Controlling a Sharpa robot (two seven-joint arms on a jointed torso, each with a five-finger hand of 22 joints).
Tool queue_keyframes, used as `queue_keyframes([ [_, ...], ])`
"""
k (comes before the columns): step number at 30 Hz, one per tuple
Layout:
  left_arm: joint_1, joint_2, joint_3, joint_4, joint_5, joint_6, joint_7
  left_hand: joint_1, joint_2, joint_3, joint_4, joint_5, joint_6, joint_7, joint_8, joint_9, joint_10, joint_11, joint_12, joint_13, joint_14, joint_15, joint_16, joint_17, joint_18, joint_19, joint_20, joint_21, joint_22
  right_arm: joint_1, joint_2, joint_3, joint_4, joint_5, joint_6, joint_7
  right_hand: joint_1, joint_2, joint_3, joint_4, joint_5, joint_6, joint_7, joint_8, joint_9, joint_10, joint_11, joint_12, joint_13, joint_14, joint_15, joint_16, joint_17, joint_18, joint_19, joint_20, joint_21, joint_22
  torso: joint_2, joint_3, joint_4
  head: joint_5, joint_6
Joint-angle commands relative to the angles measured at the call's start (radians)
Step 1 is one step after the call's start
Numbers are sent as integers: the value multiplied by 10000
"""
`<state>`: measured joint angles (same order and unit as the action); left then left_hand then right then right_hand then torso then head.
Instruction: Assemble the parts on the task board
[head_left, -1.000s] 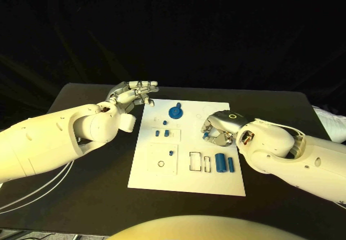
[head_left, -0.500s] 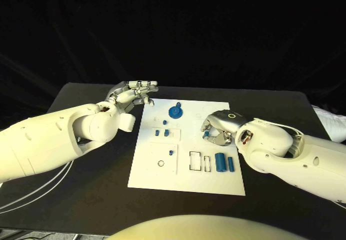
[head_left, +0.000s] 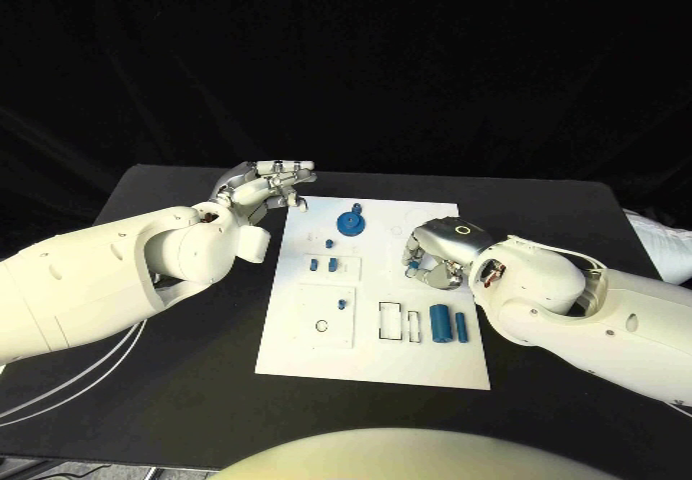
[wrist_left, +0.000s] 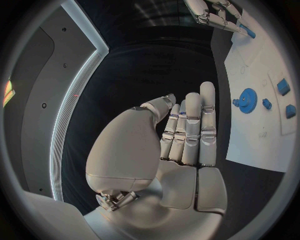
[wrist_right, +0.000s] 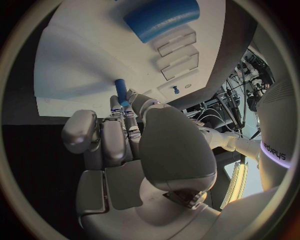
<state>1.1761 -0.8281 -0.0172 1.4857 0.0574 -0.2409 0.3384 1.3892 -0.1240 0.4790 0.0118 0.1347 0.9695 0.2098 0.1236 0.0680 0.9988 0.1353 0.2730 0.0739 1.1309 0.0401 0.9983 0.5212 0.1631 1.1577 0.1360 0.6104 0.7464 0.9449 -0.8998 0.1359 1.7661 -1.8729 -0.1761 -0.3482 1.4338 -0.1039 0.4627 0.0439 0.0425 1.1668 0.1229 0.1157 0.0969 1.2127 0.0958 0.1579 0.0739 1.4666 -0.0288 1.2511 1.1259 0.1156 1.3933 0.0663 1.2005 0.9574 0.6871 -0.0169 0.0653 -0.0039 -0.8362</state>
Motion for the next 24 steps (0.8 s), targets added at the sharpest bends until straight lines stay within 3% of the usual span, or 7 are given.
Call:
queue_keyframes([
  [1,4,12,6,2,-14,181,37,-82,12,-26,-6,5,-74,-4,53,-7,-37,0,39,-11,-62,26,35,-9,185,-90,4,-47,13,-7,-32,3,100,-50,-408,-34,295,215,164,-199,65,51,-13,27,18,566,-497,17,211,365,-89,37,-2,-48,1,-55,73,9,-11,-5,-8,-5,8],
  [9,3,21,5,-7,-16,169,36,-82,12,-26,-6,5,-74,-4,53,-7,-37,0,39,-11,-62,26,35,-9,185,-90,4,-47,13,84,-326,52,668,578,-766,6,271,177,181,-234,69,25,-7,11,21,544,-493,-8,215,365,-88,46,4,-50,1,-60,77,8,-22,-21,-24,-11,30],
  [15,2,26,5,0,-17,168,35,-82,12,-26,-6,5,-74,-4,53,-7,-37,0,39,-11,-62,26,35,-9,185,-90,4,-47,13,227,-453,92,1350,906,-903,27,263,156,196,-260,71,9,0,2,23,532,-488,-22,219,368,-86,64,25,-52,3,-62,85,18,-2,-7,17,34,42],
  [21,1,70,5,-22,-17,179,30,-82,12,-26,-6,5,-74,-4,53,-7,-37,0,39,-11,-62,26,35,-9,185,-90,4,-47,13,218,49,91,1621,1254,-952,142,256,161,246,-299,77,-27,18,-20,24,508,-474,-47,226,358,-78,36,-17,-44,-14,-60,58,-33,-6,-9,32,205,18],
  [24,0,123,5,-32,-17,202,22,-82,12,-26,-6,5,-74,-4,53,-7,-37,0,39,-11,-62,26,35,-9,185,-90,4,-47,13,45,555,84,1647,1274,-943,251,242,163,264,-310,78,-43,29,-29,25,495,-463,-60,230,356,-72,31,-27,-40,-24,-58,44,-58,5,-3,43,318,-33],
])
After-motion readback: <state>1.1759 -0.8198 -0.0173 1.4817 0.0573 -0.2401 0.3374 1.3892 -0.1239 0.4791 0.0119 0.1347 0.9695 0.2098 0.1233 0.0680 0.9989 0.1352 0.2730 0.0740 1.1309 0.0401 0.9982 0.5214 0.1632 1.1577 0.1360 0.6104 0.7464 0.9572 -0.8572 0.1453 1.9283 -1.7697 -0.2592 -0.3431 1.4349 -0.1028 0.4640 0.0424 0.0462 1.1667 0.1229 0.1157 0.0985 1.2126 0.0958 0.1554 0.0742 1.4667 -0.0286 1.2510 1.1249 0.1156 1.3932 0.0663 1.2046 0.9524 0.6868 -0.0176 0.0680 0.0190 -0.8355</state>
